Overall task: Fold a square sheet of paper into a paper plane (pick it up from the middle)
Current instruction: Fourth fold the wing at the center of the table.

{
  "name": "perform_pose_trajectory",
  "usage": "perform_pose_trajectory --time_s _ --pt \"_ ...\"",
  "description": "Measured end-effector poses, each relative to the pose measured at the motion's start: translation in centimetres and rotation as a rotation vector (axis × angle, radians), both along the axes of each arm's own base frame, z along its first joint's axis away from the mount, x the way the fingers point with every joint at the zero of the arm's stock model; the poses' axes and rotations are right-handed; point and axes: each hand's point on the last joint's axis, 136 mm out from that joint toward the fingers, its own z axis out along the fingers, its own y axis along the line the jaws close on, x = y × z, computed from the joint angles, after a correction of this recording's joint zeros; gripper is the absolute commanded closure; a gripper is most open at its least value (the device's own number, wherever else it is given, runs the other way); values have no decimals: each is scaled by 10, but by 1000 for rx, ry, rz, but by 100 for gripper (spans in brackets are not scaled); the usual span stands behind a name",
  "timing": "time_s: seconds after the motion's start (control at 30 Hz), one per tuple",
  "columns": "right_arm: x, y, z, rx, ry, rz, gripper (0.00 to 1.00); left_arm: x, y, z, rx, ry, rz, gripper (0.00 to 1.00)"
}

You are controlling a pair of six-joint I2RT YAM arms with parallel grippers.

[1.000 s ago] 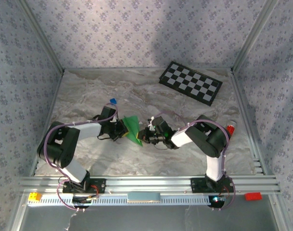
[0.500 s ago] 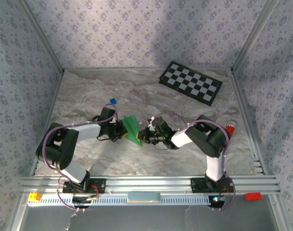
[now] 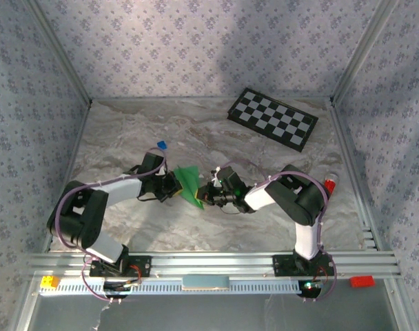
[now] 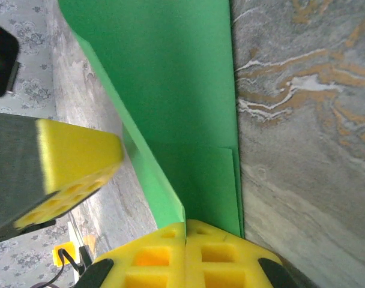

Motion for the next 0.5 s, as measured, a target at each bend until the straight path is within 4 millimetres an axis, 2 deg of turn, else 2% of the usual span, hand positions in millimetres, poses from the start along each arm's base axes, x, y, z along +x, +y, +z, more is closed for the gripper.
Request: perform_pose_trajectory --time_s 0.3,0.4,0.5 --pt "0 1 0 -7 18 7 100 18 -14 30 -51 -88 -49 95" --pt "0 1 0 -7 18 7 100 23 -16 26 -40 -75 -55 97" --pt "0 1 0 -7 18 7 100 22 -13 9 -18 -25 -53 99"
